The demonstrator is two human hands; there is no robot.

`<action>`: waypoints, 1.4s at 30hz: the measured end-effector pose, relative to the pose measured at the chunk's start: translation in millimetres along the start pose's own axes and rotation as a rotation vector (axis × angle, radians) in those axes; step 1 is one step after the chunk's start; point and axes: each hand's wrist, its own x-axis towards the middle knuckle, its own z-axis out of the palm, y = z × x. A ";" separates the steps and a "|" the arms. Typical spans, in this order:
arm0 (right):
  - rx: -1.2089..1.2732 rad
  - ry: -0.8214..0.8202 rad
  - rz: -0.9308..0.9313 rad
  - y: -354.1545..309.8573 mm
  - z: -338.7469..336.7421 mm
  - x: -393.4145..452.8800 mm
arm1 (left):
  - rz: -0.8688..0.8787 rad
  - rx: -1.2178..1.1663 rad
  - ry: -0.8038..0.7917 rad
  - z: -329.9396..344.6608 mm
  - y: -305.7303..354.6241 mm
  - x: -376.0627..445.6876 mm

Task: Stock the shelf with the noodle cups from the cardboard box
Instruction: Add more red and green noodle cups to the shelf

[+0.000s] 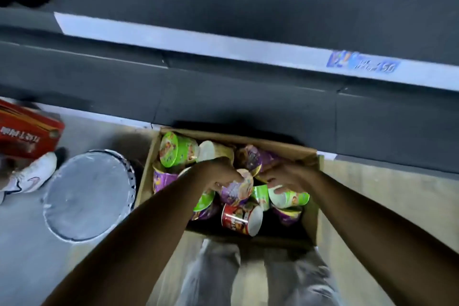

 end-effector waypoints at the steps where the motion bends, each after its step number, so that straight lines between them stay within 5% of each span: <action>1: 0.033 0.033 0.040 13.7 6.1 15.2 | -0.036 -0.013 0.010 8.5 -14.3 15.0; 12: 0.109 0.191 0.197 91.4 74.5 129.7 | -0.097 -0.034 0.014 84.5 -113.1 136.7; 21: 0.360 0.080 0.356 133.8 79.9 158.6 | -0.258 -0.263 -0.037 102.9 -124.4 154.2; 30: 0.179 0.039 0.444 107.9 47.6 85.5 | -0.221 -0.287 -0.060 91.3 -75.4 95.7; 37: 0.453 -0.071 0.329 50.9 15.7 -19.0 | -0.170 -0.245 -0.096 32.0 3.8 4.0; 42: 0.326 -0.071 0.211 -5.8 -28.1 -91.2 | -0.227 -0.186 -0.183 -18.5 57.0 -63.8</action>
